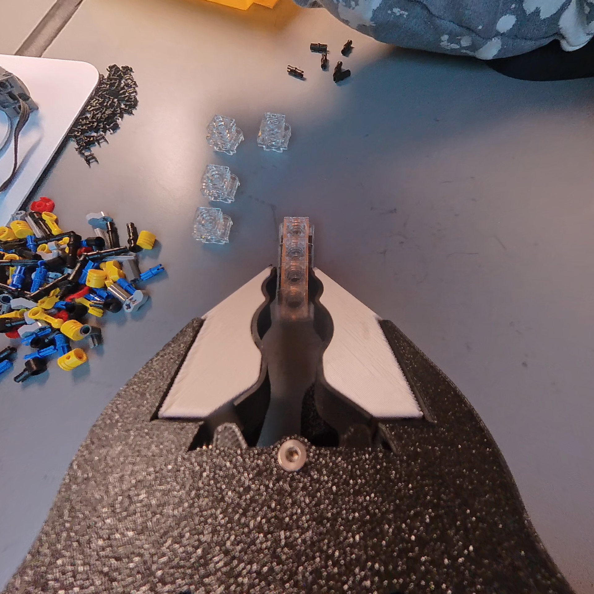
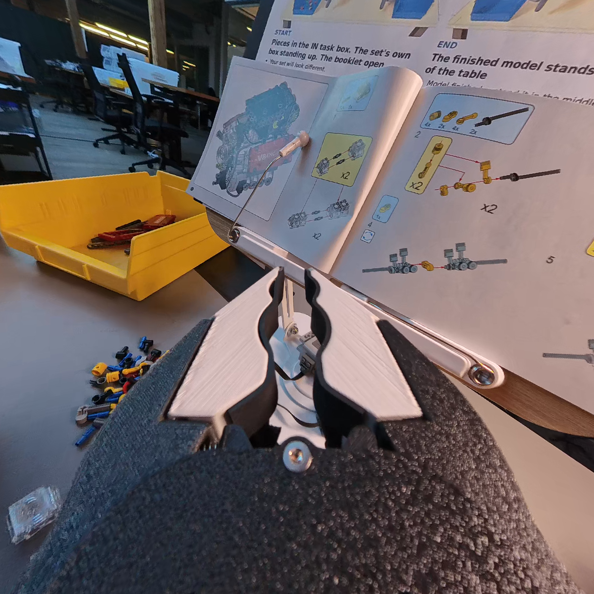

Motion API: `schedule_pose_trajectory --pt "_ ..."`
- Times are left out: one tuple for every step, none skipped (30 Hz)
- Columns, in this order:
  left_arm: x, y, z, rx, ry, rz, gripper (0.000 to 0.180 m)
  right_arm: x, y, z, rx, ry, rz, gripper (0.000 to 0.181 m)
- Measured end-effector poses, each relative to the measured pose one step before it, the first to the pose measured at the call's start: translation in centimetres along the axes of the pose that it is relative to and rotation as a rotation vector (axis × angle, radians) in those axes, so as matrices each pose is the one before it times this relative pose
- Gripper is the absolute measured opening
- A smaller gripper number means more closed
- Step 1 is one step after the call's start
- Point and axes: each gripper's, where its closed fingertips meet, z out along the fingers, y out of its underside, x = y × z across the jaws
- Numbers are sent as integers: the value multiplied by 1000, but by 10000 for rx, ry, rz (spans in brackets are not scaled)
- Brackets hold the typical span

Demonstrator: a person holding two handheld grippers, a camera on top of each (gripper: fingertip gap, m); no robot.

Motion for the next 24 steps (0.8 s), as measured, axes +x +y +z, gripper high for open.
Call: schedule_pose_trajectory --pt "-10 1 -17 3 15 -23 18 -66 -194 233 97 30 -1 10" --pt "53 -20 7 20 68 -50 18 -39 -219 344 75 42 -47 8" --pt "101 -35 12 32 101 -72 18 25 -228 381 36 86 -75 7" --pt "55 -31 17 36 63 -69 19 60 -247 374 35 99 -42 6" --pt "32 -22 15 27 40 -45 20 -17 -242 349 38 39 -6 6" --pt "87 -6 -4 10 53 -14 21 12 -72 318 -37 52 -13 6" --pt "44 6 -9 1 12 17 22 192 162 267 -127 151 -25 6" --pt "-17 -5 -12 2 -35 30 24 235 403 226 -194 151 10 6" --pt "12 -23 -19 14 -7 18 26 120 486 191 -191 49 94 6" --pt "30 -45 1 23 26 -10 26 71 392 124 -85 -4 157 6" --pt "22 6 21 4 25 -26 26 18 99 25 76 -42 168 6" --pt "-37 85 59 -34 -11 -16 26 19 -3 -31 63 -25 91 5" --pt "-31 157 81 -79 -22 3 26 5 -9 -23 6 -7 -33 4" --pt "2 180 105 -100 -6 18 25 1 -27 -30 -7 13 -95 4" --pt "-28 110 73 -64 -45 38 25 -25 -11 -17 -1 21 -86 4" --pt "10 94 52 -71 -21 50 24 -10 6 3 13 26 -52 4" --pt "32 101 29 -75 -3 40 22 -5 13 -11 16 14 -8 4" --pt "1 21 15 -26 -25 31 22 -9 29 4 4 -8 18 4" --pt "2 21 -25 -34 -26 44 22 6 42 0 -2 -13 20 4" --pt "-31 40 -39 -44 -39 56 22 14 20 -10 2 -20 26 4" --pt "-42 38 -59 -38 -45 57 22 -4 27 -19 -4 -22 35 5" --pt "-39 36 -43 -34 -31 36 22 6 8 -15 8 -13 25 5" --pt "-36 39 -53 -26 -24 11 22 -12 7 -29 3 -7 7 5" --pt "-35 39 -40 -21 -12 3 22 -13 13 -32 4 -8 -7 5"
